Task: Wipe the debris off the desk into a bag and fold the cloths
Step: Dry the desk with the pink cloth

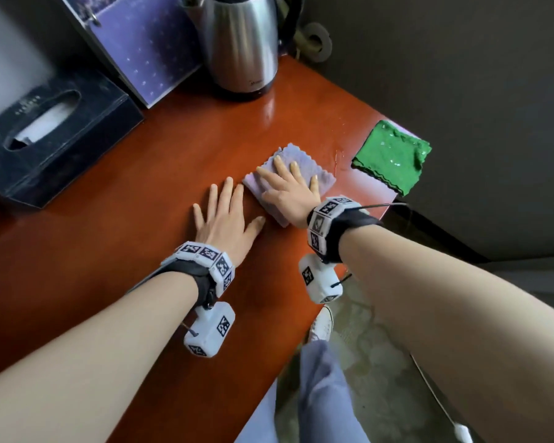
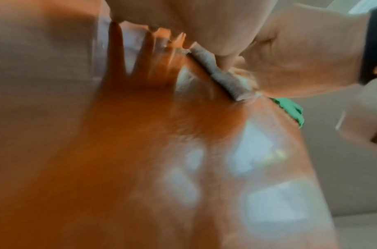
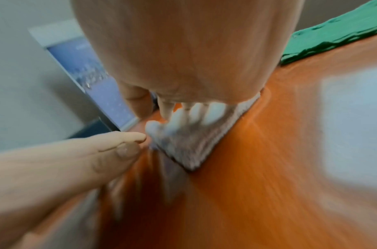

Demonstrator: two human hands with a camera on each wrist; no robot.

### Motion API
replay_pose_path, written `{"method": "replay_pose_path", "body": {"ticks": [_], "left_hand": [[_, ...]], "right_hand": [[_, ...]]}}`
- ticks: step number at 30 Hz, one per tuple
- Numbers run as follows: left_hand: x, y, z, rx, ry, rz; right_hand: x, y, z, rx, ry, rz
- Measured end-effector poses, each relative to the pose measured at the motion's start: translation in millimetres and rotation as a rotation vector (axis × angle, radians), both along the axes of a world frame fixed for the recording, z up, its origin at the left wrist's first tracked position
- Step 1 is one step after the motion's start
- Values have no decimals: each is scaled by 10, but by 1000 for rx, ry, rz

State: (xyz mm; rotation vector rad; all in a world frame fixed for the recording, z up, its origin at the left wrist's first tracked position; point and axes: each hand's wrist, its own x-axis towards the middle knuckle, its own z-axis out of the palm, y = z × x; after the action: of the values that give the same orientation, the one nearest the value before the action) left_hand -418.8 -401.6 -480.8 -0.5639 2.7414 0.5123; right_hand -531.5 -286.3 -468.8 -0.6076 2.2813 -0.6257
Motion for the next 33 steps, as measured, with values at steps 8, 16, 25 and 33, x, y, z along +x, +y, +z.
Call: {"method": "replay_pose_path", "body": {"ticks": [8, 16, 25, 33], "left_hand": [[-856, 642, -53, -127, 113, -276], [-724, 798, -283, -272, 20, -229], [-1273, 783, -320, -259, -10, -291], [-1697, 775, -297, -239, 18, -328]], "right_hand": [[-134, 1260, -65, -95, 372, -137], [22, 1496, -388, 115, 503, 148], [8, 1558, -443, 140, 539, 198], [28, 1537, -409, 114, 558, 174]]}}
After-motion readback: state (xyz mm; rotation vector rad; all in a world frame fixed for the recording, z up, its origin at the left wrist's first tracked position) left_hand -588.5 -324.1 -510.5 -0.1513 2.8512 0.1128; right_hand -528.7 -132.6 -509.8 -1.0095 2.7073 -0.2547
